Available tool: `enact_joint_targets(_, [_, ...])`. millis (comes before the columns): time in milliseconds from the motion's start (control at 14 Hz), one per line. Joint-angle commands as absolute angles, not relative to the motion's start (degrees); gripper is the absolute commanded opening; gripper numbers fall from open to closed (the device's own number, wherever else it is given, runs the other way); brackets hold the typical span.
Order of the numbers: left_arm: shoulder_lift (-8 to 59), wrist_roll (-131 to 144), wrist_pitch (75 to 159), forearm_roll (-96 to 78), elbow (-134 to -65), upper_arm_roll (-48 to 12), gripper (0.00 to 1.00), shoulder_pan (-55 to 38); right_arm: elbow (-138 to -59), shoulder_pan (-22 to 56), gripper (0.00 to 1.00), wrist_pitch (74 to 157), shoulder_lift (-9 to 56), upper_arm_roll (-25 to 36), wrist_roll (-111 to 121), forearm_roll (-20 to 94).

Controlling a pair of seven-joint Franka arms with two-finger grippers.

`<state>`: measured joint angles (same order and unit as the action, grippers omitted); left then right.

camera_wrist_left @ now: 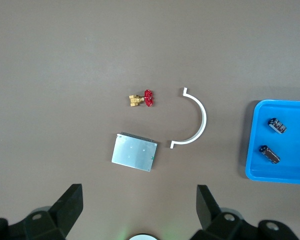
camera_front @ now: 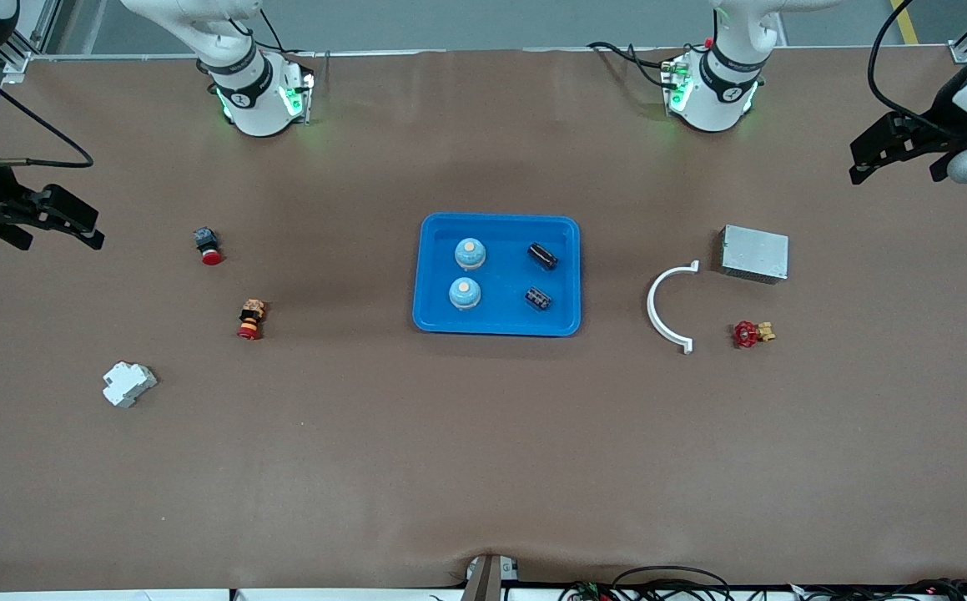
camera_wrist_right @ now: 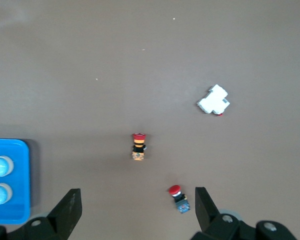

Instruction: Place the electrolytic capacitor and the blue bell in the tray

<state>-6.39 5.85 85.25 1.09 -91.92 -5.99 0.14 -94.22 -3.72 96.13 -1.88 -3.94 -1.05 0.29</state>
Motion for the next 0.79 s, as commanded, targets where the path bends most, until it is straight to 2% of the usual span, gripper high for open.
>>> enact_joint_targets(0, [-7.29, 5.98, 84.55, 2.29, -92.11, -6.59, 1.0, 0.53, -94.31, -3.87, 1.0, 94.93, -2.64, -4.48, -0.88, -1.58])
enact_joint_targets(717, [-6.59, 5.01, 84.46, 2.2, -91.14, -6.33, 1.0, 0.88, -94.66, -4.04, 1.0, 94.48, -3.08, -4.39, -0.97, -1.14])
